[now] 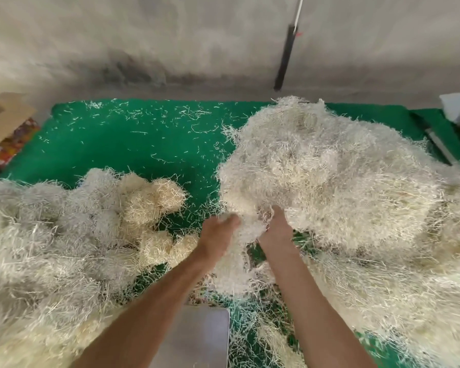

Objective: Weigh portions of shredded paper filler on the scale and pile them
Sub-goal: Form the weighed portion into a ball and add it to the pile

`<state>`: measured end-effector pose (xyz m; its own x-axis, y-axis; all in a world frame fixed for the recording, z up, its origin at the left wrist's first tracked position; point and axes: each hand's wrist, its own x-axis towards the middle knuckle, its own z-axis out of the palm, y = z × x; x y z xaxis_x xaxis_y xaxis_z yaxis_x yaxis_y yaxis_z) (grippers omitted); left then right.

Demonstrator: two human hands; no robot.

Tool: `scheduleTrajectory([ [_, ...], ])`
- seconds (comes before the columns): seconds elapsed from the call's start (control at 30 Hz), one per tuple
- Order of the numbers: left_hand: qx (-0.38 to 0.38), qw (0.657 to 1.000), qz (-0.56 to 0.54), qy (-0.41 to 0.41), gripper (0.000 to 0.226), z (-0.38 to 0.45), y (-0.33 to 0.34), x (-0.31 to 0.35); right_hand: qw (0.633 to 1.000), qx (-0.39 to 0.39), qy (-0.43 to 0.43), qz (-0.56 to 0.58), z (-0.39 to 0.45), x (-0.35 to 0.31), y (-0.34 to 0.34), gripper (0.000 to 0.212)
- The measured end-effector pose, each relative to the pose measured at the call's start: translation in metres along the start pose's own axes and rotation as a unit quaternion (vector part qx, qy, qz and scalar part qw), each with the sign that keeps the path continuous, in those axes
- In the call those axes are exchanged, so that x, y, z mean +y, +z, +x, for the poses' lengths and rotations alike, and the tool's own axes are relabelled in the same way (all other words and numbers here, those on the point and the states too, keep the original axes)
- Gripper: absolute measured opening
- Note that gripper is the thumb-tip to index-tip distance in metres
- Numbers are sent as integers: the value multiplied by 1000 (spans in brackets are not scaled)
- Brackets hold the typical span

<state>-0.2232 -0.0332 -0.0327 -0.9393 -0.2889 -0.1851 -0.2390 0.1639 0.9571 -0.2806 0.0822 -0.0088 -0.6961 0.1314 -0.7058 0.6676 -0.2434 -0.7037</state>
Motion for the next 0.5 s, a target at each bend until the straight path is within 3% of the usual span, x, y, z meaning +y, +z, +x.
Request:
scheduleTrajectory([
  [0.07, 12, 1000, -11, -15, 46, 2, -2, -3, 998, -6, 40, 58, -2, -1, -4, 65],
  [0.13, 0, 1000, -10, -20, 46, 1, 1, -3, 1000, -10, -7, -1, -5, -5, 1, 69],
  [0.17, 13, 999, -6, -37, 44, -1, 1, -2, 1000, -12, -14, 22, -1, -4, 4, 67],
  [0.23, 25, 996, -24, -76, 35, -5, 2, -7, 999, 6, 22, 38, 8, -3, 1, 62],
  [0.33, 32, 996, -28, -80, 26, -2, 0, -11, 995, -14, -50, -87, 9, 3, -2, 74],
  [0.43, 18, 994, -48, -92, 30, -7, -5, -9, 991, -34, -56, -117, 12, 7, -5, 59],
  [0.5, 14, 995, -34, -90, 39, -7, -3, -11, 984, -38, -80, -154, 16, 10, -1, 65],
])
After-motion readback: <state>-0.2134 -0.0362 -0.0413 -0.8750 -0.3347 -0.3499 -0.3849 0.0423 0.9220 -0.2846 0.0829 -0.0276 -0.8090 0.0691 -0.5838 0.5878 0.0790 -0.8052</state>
